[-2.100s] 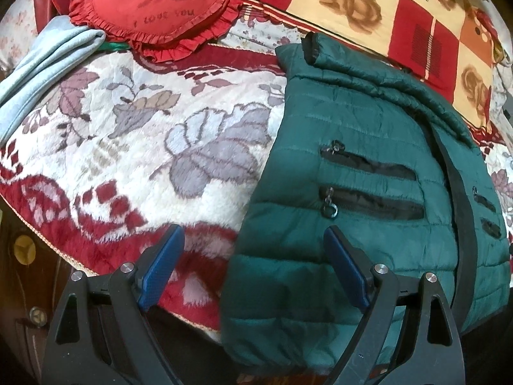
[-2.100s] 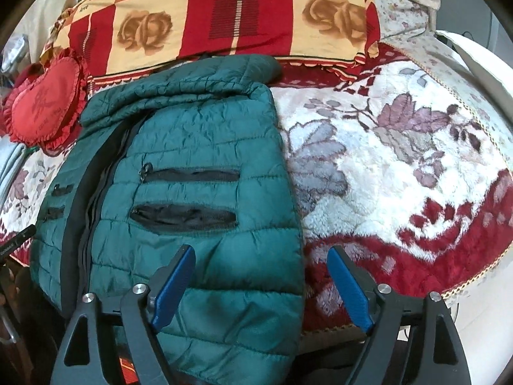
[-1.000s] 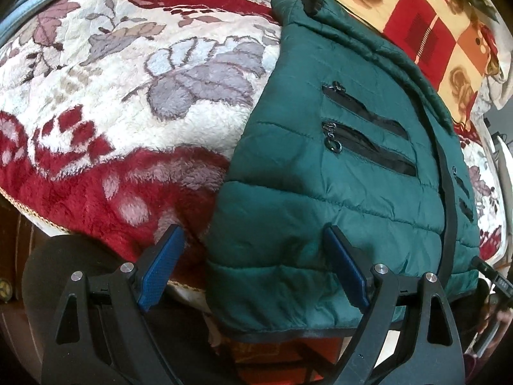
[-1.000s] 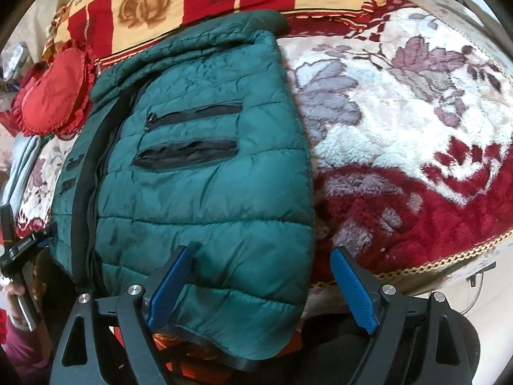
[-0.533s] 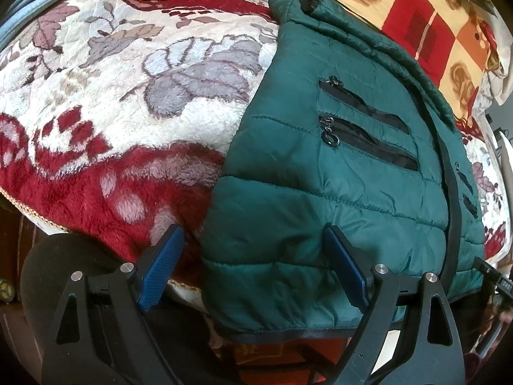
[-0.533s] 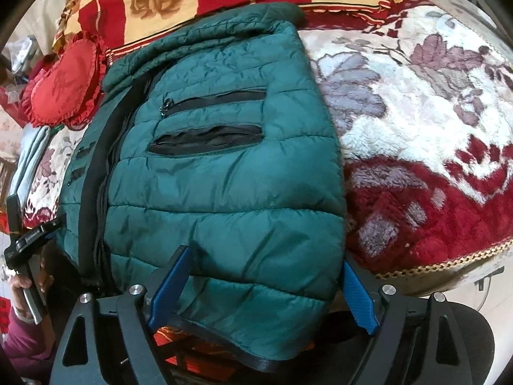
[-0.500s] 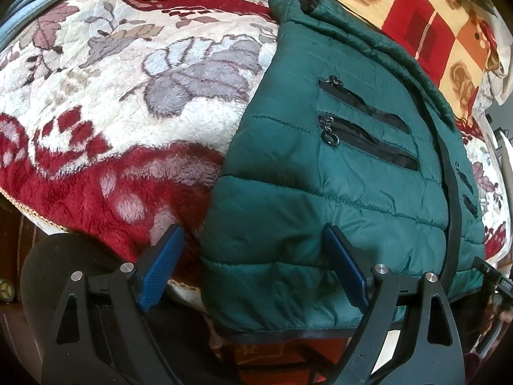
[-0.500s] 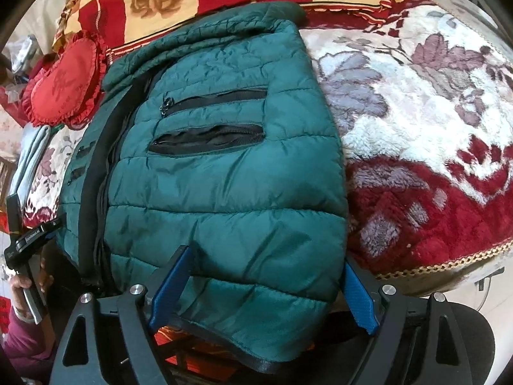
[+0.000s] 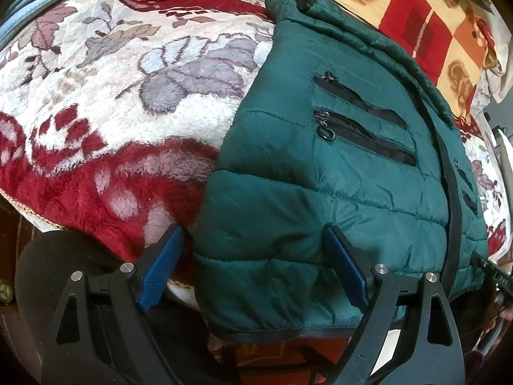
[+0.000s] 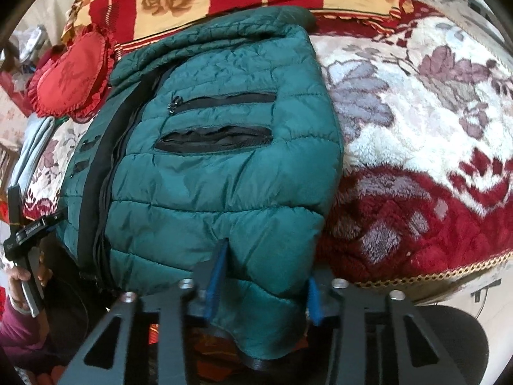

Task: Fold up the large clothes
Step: 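Grasp the hem with the left tool while the right tool grasps the hem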

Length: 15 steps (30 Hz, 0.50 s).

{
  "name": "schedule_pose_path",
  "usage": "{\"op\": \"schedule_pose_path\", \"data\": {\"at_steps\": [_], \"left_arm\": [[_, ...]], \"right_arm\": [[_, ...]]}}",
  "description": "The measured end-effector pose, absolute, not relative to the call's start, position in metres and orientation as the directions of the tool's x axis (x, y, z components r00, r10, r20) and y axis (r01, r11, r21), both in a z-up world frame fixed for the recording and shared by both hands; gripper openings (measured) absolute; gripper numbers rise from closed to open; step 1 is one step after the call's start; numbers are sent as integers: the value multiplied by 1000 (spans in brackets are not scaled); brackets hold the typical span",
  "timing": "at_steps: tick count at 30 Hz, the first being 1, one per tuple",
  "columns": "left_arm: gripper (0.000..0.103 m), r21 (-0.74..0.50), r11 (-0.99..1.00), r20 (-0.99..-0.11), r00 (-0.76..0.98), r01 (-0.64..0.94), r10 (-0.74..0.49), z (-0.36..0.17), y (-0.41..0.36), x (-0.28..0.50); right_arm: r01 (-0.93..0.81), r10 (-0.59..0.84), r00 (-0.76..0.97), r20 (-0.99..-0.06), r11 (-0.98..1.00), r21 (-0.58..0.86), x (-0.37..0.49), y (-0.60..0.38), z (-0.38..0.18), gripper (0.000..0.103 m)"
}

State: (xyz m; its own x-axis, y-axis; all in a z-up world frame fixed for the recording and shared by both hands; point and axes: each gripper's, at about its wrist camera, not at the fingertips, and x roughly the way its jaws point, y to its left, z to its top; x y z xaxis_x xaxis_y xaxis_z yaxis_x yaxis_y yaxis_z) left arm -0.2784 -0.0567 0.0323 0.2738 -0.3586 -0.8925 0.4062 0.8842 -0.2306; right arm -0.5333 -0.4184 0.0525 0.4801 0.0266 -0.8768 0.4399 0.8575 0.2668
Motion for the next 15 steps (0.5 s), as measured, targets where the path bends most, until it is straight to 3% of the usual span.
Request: {"op": "schedule_pose_path", "data": {"at_steps": [2, 8, 9, 15], "left_arm": [[85, -222, 880, -894, 274, 419, -356, 32, -60, -280], [26, -171, 862, -883, 315, 477, -349, 49, -66, -290], [20, -163, 861, -880, 323, 482, -348, 53, -66, -291], [13, -245, 836, -844, 317, 491, -433, 82, -57, -282]], "right_arm": [[424, 23, 490, -871, 867, 261, -534, -418, 57, 28], [383, 29, 538, -842, 882, 275, -538, -418, 80, 20], [377, 33, 552, -833, 881, 285, -539, -418, 85, 19], [346, 73, 631, -773, 865, 364, -540, -427, 116, 17]]}}
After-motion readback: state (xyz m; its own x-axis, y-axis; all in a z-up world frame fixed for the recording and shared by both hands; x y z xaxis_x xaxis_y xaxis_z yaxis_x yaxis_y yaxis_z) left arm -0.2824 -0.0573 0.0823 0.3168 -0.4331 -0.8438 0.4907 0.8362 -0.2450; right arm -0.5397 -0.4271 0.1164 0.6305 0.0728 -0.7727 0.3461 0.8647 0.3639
